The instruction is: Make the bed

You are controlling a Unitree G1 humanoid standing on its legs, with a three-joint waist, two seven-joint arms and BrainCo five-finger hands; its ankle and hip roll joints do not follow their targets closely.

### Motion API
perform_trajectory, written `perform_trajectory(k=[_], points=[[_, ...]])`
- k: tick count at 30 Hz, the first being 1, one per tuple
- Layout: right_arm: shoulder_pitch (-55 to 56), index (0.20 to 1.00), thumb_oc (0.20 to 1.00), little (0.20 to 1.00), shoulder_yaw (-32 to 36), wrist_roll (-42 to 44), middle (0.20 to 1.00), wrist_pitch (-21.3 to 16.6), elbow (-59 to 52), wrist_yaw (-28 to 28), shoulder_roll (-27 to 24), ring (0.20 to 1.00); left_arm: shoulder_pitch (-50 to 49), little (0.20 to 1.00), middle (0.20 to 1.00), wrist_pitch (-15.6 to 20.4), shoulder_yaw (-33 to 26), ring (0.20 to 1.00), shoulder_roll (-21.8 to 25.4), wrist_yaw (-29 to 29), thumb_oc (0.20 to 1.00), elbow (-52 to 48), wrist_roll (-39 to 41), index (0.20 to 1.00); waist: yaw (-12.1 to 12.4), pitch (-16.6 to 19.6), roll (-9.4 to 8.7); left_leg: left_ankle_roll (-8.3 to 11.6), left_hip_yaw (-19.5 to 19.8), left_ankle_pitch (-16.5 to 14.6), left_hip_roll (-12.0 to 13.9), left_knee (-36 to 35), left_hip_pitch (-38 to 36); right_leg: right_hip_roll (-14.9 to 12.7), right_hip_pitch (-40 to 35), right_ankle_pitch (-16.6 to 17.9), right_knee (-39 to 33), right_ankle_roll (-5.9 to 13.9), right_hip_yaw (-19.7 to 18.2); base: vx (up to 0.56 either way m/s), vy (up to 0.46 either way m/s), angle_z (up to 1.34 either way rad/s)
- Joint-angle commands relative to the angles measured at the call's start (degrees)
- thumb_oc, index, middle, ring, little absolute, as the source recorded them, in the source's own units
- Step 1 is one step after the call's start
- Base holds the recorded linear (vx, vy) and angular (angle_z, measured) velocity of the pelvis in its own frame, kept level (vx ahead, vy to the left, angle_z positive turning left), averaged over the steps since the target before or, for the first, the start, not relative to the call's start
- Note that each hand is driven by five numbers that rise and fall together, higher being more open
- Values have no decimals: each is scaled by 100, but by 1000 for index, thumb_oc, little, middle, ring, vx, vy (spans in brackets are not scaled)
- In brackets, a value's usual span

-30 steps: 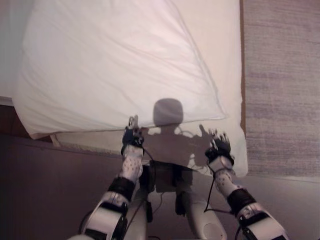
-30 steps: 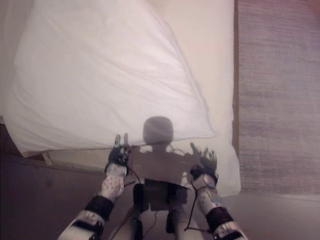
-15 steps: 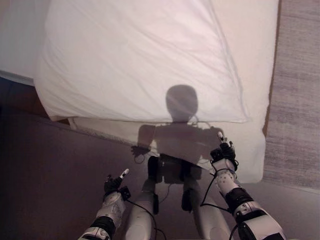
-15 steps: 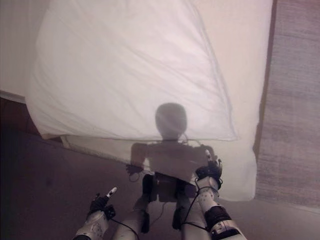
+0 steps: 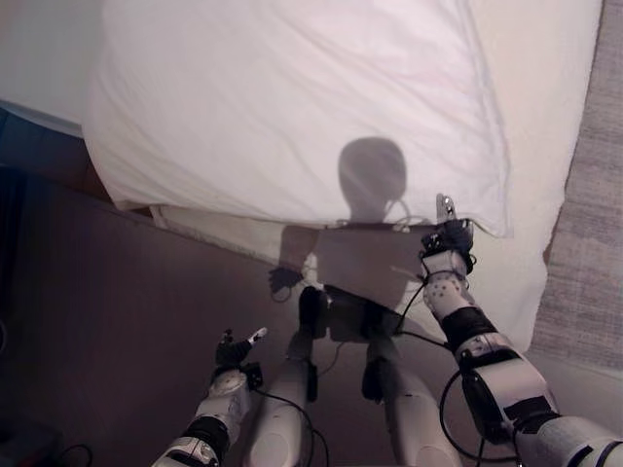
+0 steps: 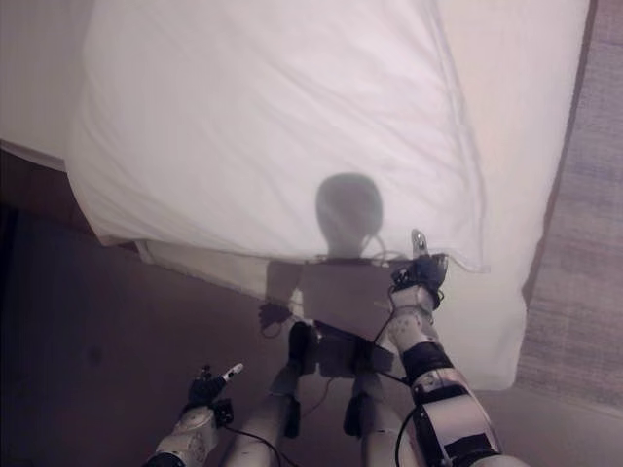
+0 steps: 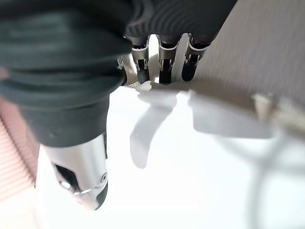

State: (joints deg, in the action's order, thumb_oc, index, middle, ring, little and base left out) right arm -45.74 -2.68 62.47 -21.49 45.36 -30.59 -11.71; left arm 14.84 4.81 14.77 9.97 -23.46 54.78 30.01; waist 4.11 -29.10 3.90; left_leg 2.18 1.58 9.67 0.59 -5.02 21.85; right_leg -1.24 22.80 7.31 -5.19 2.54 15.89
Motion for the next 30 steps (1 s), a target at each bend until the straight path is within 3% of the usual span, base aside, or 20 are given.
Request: perform_trajectory(k=[1, 12, 13, 19, 24, 29, 30], points=[[-411, 1000, 1000, 1000, -21, -5, 1000, -402, -177, 9, -312, 1000, 34, 1000, 1000, 63, 268, 1000, 17, 38, 1000, 71, -128, 1000, 55, 22, -60, 155, -195, -235, -300, 2, -41, -178, -86, -232, 626, 350, -330, 33, -8, 4], [-1742, 1000, 1000, 1000, -67, 278, 1000, -132, 901, 97, -987, 1000, 23, 1000, 1000, 115, 573, 1000, 101, 186, 1000, -249, -78, 1000, 214, -53, 18, 176, -95, -169, -345, 2, 161, -215, 44, -151, 580, 372, -244, -1, -2, 2], [-1940, 200, 200, 200, -122, 148, 200, -15, 1177, 41, -1143, 200, 31, 1000, 1000, 142, 634, 1000, 108, 206, 1000, -269, -106, 1000, 238, -63, 37, 184, -69, -194, -361, 2, 161, -222, 29, -164, 564, 383, -242, -4, 0, 11], [-2077, 200, 200, 200, -303, -101, 200, 20, 1094, -21, -1208, 200, 80, 1000, 1000, 215, 760, 1000, 91, 250, 1000, -488, -33, 1000, 205, -28, 12, 176, -69, -168, -372, 2, 127, -231, -20, -110, 516, 395, -240, 14, 14, 7], [-1718, 200, 200, 200, -495, -456, 200, 9, 251, -78, -1148, 200, -14, 1000, 1000, 225, 940, 1000, 63, 506, 1000, -1143, 298, 1000, 86, 98, -113, 117, -151, -262, -377, 2, -110, -248, -183, -128, 544, 402, -332, 14, 32, 1], [-1385, 200, 200, 200, -502, -579, 200, 4, -536, -17, -1078, 200, -239, 1000, 1000, 103, 1277, 1000, -40, 1038, 1000, -1971, 1340, 1000, -95, 236, -198, 25, -358, -430, -380, 2, -422, -250, -353, -183, 628, 431, -532, 17, 77, -3], [-1313, 200, 200, 200, -556, -584, 200, 41, -786, 33, -1071, 200, -262, 1000, 1000, -21, 1552, 1000, -90, 1247, 1000, -2287, 1941, 1000, -188, 296, -224, -16, -460, -489, -381, 2, -576, -256, -429, -208, 666, 445, -639, 12, 78, -17]])
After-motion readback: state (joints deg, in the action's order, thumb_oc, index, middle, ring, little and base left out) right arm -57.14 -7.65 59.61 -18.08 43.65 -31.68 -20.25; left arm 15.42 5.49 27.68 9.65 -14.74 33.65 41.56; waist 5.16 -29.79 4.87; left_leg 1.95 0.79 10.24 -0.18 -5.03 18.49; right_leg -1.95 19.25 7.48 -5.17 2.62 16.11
